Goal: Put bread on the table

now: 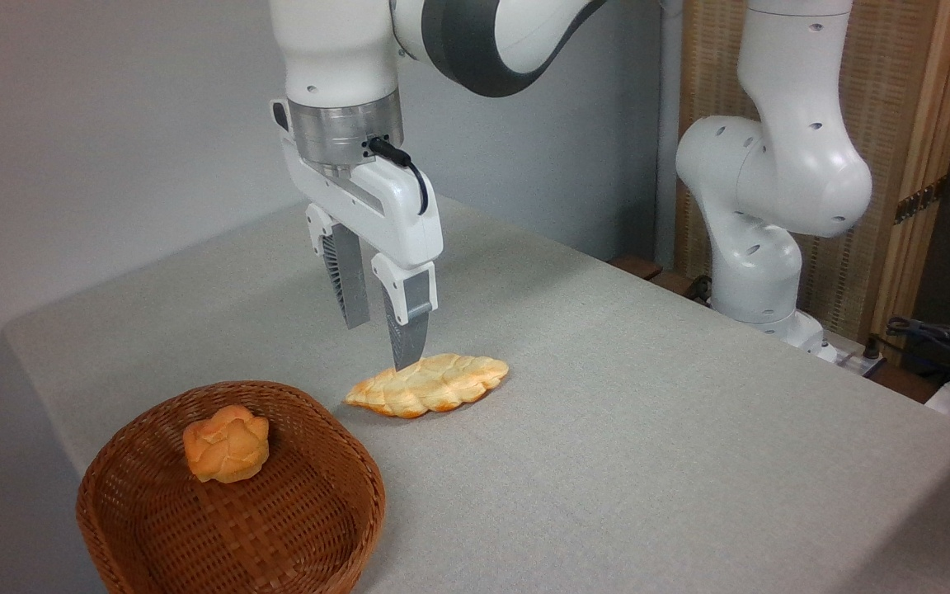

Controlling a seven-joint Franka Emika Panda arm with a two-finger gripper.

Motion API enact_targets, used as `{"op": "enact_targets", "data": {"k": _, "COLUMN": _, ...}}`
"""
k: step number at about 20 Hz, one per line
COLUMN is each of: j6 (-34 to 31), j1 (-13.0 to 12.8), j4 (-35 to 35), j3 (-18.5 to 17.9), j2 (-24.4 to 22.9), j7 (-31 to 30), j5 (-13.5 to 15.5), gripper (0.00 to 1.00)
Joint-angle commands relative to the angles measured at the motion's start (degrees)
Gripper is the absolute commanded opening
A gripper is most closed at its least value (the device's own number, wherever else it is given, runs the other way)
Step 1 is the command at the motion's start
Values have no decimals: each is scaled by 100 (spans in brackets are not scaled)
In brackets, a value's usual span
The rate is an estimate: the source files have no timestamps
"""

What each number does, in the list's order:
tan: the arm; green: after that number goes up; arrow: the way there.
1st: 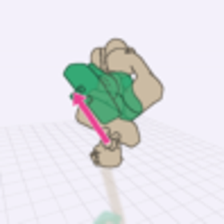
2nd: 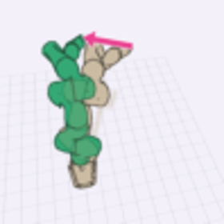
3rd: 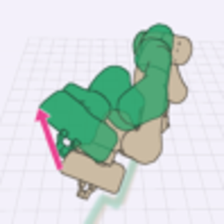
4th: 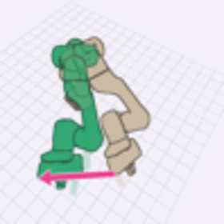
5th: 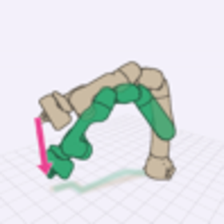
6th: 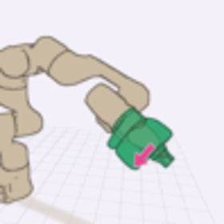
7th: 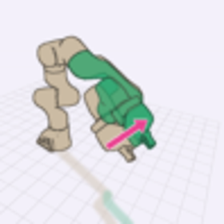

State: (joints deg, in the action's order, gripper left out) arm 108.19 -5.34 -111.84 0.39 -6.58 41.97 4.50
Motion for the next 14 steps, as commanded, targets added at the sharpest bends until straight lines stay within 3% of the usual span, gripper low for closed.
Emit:
{"op": "enact_targets", "data": {"k": 1, "j6": -262, "j1": -20, "j4": 171, "j3": -21, "j2": 52, "j7": -23, "j5": -98, "gripper": 100}}
{"op": "enact_targets", "data": {"k": 14, "j6": -140, "j1": -29, "j4": 171, "j3": 49, "j2": 121, "j7": -75, "j5": -54, "gripper": 100}}
